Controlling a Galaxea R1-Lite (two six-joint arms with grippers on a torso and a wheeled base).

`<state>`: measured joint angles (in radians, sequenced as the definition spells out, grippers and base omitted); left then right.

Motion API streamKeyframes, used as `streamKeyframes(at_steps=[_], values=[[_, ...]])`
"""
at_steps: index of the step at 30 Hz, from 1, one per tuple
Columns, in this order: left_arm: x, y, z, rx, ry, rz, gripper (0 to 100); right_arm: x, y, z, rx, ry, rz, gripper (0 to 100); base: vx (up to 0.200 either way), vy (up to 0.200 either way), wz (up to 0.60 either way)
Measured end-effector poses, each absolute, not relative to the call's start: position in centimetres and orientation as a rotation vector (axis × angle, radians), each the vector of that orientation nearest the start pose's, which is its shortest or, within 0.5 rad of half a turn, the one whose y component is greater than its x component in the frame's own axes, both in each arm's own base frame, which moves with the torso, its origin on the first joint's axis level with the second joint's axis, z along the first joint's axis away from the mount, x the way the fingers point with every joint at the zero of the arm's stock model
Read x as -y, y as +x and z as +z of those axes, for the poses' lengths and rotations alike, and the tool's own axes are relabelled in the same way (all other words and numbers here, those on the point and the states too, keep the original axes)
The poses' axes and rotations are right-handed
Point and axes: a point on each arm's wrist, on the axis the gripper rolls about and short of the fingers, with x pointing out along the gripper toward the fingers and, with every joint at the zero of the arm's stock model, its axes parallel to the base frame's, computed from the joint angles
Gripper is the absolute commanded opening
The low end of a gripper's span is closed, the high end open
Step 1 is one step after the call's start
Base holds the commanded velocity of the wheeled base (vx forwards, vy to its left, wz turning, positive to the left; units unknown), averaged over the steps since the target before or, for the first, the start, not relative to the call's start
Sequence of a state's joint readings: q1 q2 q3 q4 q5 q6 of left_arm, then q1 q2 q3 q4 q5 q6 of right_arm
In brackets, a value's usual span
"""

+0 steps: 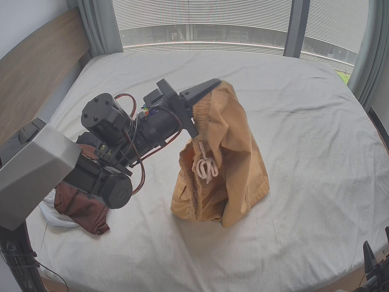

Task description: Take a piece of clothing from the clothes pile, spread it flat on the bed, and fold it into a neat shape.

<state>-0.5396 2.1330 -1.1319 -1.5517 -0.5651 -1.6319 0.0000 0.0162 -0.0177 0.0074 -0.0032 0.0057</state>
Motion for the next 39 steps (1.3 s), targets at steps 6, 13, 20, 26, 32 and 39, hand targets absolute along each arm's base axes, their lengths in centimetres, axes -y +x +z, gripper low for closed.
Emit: streamKeyframes(at_steps=[6, 13, 20, 26, 32, 39], values=[[19.1, 34.3, 18.9, -0.384, -1.345, -1.191, 0, 0.0, -2.3, 8.0, -0.006, 0.006, -0.003, 100, 0.000, 0.000, 0.00], [15.8, 34.3, 18.8, -0.329, -1.286, -1.119, 0, 0.0, -2.3, 8.0, -0.006, 0.005, -0.003, 100, 0.000, 0.000, 0.00], [13.3, 33.5, 18.1, -0.265, -1.142, -1.061, 0, 0.0, -2.3, 8.0, -0.006, -0.001, -0.003, 100, 0.000, 0.000, 0.00], [11.4, 33.0, 17.0, -0.252, -1.062, -1.003, 0, 0.0, -2.3, 8.0, -0.002, -0.001, -0.009, 100, 0.000, 0.000, 0.00], [9.9, 32.8, 16.1, -0.240, -1.003, -0.956, 0, 0.0, -2.3, 8.1, 0.000, -0.001, -0.010, 100, 0.000, 0.000, 0.00], [8.7, 32.8, 15.1, -0.257, -0.995, -0.910, 0, 0.0, -2.3, 8.1, 0.000, -0.003, -0.008, 100, 0.000, 0.000, 0.00]])
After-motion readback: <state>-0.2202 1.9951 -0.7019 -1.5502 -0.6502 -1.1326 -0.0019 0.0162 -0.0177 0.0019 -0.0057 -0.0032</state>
